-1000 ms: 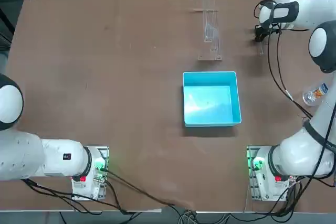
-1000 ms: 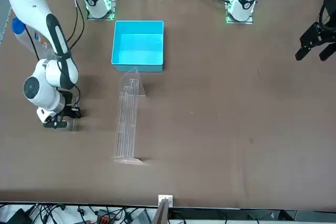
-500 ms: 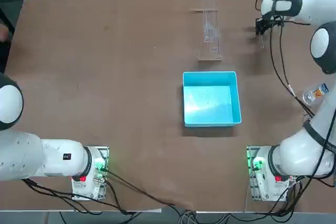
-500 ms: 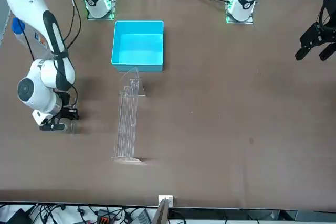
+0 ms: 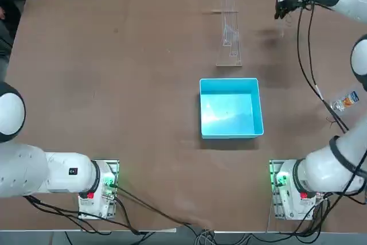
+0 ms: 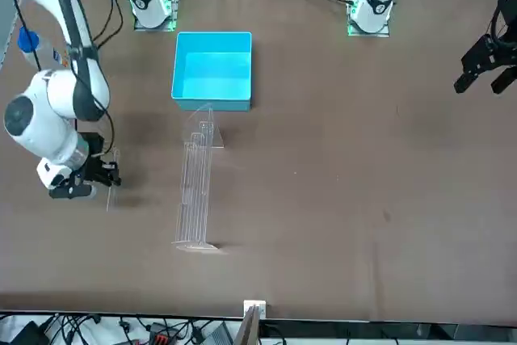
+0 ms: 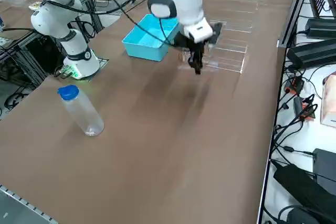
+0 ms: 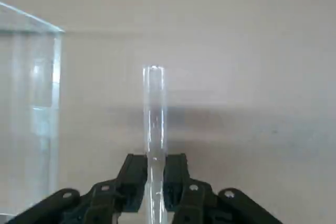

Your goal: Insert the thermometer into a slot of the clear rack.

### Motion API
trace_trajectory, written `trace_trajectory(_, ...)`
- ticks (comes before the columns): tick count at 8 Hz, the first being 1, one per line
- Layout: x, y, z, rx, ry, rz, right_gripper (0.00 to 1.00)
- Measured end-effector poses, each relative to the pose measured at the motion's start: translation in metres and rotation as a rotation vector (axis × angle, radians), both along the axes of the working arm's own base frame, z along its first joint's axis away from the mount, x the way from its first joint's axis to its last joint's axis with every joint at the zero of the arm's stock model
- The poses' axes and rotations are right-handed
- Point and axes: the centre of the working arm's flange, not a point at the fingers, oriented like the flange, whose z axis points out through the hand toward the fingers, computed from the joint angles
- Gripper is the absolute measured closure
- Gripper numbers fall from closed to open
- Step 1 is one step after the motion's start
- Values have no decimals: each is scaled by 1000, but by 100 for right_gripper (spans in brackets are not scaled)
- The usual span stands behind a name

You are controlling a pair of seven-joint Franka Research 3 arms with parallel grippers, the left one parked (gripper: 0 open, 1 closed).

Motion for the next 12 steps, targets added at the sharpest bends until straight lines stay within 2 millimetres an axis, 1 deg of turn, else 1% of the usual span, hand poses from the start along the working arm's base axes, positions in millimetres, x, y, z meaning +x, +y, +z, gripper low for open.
trace_trajectory(4, 1, 105, 32, 73, -38, -158, 78)
trace_trajectory(5, -1, 127, 38, 83, -44, -182, 78)
trace_trajectory(6, -3, 146, 39, 84, -49, -202, 78)
trace_trajectory(7, -4, 162, 33, 77, -56, -220, 78)
trace_trajectory(9, -5, 185, 16, 80, -65, -232, 78)
trace_trajectory(10, -7, 192, 8, 81, -61, -229, 78)
trace_trajectory(12, -10, 204, 0, 84, -56, -232, 78)
